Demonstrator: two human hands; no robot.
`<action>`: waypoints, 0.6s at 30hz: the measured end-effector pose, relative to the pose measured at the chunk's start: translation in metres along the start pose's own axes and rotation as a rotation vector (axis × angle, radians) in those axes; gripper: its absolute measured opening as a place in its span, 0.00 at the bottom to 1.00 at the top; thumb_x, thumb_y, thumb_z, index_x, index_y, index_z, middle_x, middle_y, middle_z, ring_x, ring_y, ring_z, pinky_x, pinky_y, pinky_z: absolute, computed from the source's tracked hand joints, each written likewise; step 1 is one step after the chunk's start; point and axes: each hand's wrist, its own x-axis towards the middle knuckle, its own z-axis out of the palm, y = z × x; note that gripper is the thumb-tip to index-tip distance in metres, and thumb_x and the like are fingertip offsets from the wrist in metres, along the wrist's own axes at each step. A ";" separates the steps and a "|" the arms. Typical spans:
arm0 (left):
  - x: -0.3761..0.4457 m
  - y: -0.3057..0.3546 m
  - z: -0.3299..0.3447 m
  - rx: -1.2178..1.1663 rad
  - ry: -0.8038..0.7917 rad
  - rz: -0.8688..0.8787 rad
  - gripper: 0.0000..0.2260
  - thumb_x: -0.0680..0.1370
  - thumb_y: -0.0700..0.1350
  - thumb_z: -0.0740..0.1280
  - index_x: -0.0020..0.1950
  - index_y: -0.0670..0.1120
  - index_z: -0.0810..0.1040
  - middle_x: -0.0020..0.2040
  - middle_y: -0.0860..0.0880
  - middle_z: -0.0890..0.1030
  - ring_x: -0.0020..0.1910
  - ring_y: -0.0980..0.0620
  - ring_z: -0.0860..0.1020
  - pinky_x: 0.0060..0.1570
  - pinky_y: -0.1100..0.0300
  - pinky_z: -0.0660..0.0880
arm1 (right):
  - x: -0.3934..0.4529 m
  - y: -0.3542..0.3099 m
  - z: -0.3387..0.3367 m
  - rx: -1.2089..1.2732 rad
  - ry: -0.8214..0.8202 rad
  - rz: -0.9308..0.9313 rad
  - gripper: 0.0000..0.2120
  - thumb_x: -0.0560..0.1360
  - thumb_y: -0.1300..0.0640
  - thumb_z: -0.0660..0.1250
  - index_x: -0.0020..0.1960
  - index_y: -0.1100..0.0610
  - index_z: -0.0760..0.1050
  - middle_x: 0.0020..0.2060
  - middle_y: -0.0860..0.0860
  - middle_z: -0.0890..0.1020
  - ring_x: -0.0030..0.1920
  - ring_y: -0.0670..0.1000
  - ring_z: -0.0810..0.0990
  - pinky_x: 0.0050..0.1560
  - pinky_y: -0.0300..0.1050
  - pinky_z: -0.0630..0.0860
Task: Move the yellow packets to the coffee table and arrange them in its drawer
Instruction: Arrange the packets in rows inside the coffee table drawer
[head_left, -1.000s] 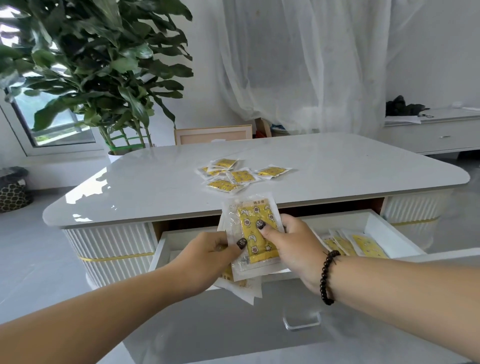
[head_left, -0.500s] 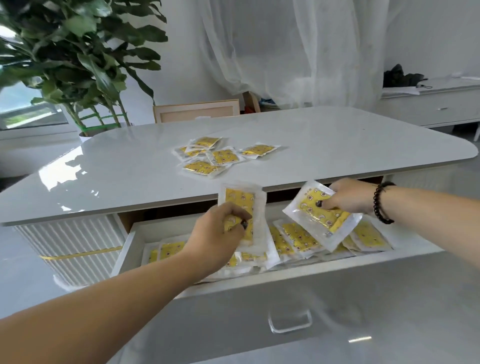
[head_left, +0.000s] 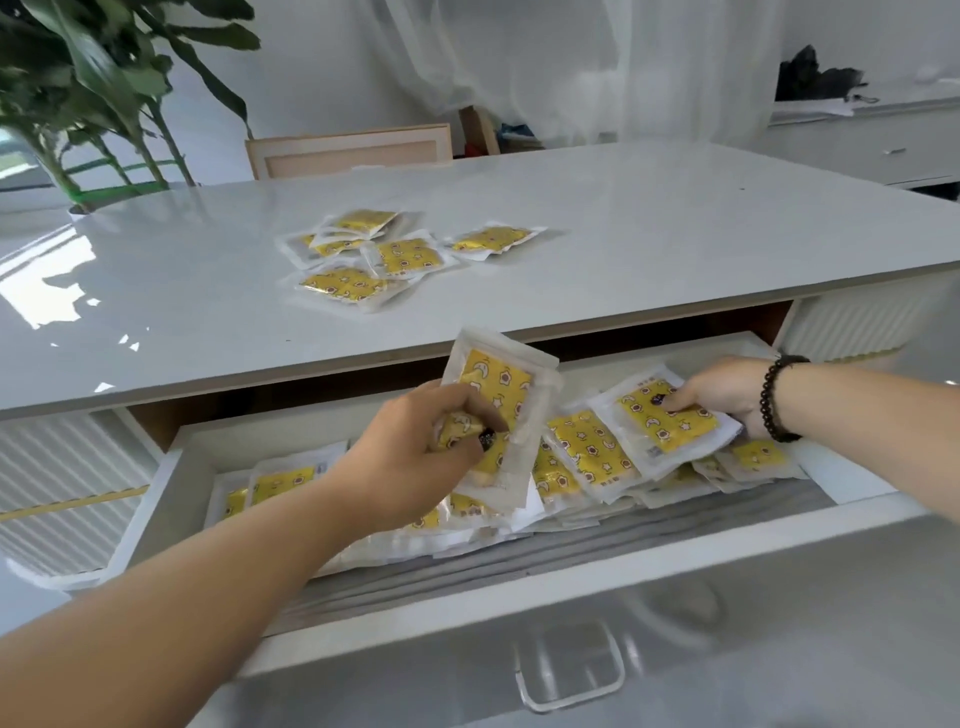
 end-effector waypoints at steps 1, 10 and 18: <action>0.000 0.000 0.000 -0.023 -0.015 -0.019 0.14 0.76 0.38 0.67 0.45 0.60 0.80 0.50 0.56 0.80 0.49 0.55 0.78 0.50 0.55 0.78 | 0.002 0.000 0.003 -0.027 0.036 -0.030 0.26 0.63 0.57 0.78 0.57 0.65 0.75 0.59 0.59 0.79 0.60 0.59 0.77 0.63 0.55 0.73; 0.000 0.000 0.004 -0.083 -0.073 -0.064 0.18 0.77 0.34 0.64 0.45 0.59 0.80 0.51 0.51 0.80 0.50 0.46 0.79 0.51 0.45 0.78 | -0.015 -0.005 0.024 -0.765 0.351 -0.351 0.22 0.74 0.44 0.65 0.30 0.57 0.65 0.27 0.51 0.70 0.28 0.48 0.69 0.28 0.41 0.64; 0.001 -0.007 0.006 -0.122 -0.013 -0.148 0.18 0.78 0.34 0.61 0.44 0.57 0.81 0.52 0.52 0.81 0.52 0.44 0.79 0.53 0.43 0.78 | -0.023 -0.004 0.022 -0.862 0.427 -0.380 0.23 0.73 0.40 0.65 0.32 0.57 0.69 0.29 0.51 0.74 0.30 0.49 0.73 0.28 0.40 0.67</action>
